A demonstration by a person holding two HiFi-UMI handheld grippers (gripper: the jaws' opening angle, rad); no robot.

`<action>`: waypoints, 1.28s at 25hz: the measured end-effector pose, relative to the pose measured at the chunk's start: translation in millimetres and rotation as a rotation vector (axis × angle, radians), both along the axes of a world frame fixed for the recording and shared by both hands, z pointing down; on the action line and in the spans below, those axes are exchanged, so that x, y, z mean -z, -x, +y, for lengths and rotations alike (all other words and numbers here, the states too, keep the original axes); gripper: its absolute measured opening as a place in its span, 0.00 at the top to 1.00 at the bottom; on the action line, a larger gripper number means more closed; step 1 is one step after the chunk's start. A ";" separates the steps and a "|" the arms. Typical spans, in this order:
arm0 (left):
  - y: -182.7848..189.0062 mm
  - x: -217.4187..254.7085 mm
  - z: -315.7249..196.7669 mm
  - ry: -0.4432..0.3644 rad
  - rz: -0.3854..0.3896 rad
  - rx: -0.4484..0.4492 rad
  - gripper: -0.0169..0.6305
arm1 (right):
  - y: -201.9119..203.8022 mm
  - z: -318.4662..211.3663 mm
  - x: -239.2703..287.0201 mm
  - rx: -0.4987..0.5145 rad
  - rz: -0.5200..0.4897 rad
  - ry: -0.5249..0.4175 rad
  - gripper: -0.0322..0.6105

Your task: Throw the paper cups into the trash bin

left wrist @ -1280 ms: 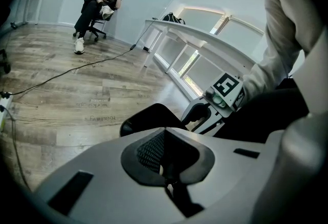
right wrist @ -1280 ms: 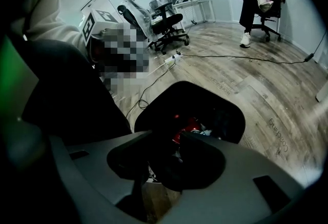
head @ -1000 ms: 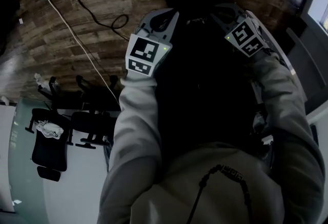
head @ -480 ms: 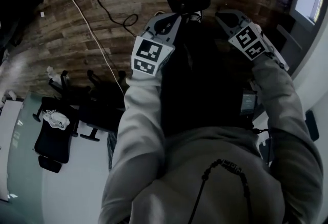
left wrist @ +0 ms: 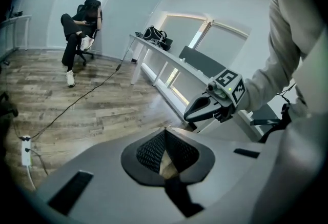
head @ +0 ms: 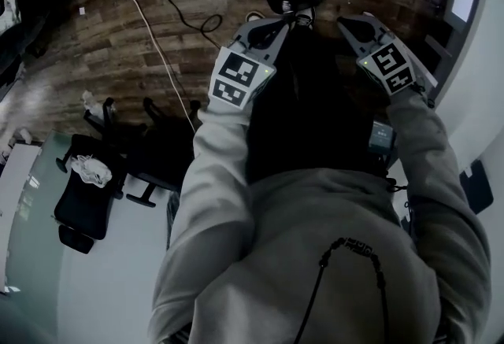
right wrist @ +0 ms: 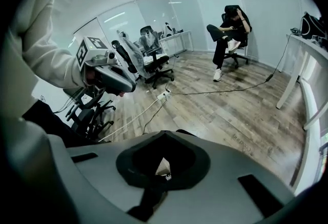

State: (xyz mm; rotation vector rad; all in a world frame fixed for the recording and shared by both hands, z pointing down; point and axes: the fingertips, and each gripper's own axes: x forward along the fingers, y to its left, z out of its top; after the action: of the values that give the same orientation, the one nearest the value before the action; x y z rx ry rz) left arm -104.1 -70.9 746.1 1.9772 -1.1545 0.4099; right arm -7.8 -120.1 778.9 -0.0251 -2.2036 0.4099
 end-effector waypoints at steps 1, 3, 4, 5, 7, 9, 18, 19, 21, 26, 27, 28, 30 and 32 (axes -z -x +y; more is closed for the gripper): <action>0.1 13.2 -0.7 -0.012 -0.006 -0.011 0.98 | 2.0 -1.5 13.8 -0.003 -0.013 -0.009 0.92; 7.1 43.8 -4.2 -0.044 -0.021 -0.010 0.98 | 10.6 -8.1 47.1 -0.019 -0.039 -0.028 0.92; 13.4 60.5 -7.8 -0.063 -0.028 -0.002 0.98 | 15.6 -14.5 65.4 -0.031 -0.055 -0.042 0.92; 20.7 77.7 -12.9 -0.083 -0.038 0.006 0.98 | 20.8 -23.1 84.8 -0.045 -0.074 -0.059 0.92; 36.2 114.2 -25.5 -0.128 -0.062 0.012 0.98 | 32.1 -42.7 128.7 -0.072 -0.116 -0.098 0.92; 52.3 156.8 -36.1 -0.177 -0.085 0.008 0.98 | 43.7 -56.9 178.3 -0.085 -0.155 -0.142 0.92; 90.8 334.0 -55.0 -0.411 -0.154 0.068 0.98 | 71.1 -53.3 347.9 -0.089 -0.299 -0.235 0.92; 94.1 343.7 -53.1 -0.423 -0.152 0.085 0.98 | 74.2 -51.7 356.4 -0.085 -0.313 -0.234 0.92; 105.8 361.1 -55.4 -0.451 -0.149 0.132 0.98 | 85.1 -54.8 373.0 -0.076 -0.348 -0.242 0.92; 114.0 387.9 -61.1 -0.491 -0.194 0.137 0.98 | 108.8 -53.8 408.6 -0.053 -0.433 -0.256 0.92; 116.2 394.6 -65.9 -0.507 -0.208 0.140 0.98 | 114.4 -57.9 416.0 -0.049 -0.450 -0.263 0.92; 118.6 401.7 -69.7 -0.525 -0.220 0.144 0.98 | 120.0 -61.2 423.6 -0.046 -0.467 -0.271 0.92; 122.6 413.4 -69.9 -0.549 -0.242 0.141 0.98 | 130.0 -60.3 436.8 -0.045 -0.496 -0.280 0.92; 126.2 422.7 -67.3 -0.565 -0.261 0.129 0.98 | 137.0 -56.9 446.2 -0.046 -0.520 -0.280 0.92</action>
State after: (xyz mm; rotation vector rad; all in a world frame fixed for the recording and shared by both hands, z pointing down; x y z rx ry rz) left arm -230.4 -138.2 323.4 2.3542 -1.6973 0.2993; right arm -144.8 -177.0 332.7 0.0796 -2.7621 0.1197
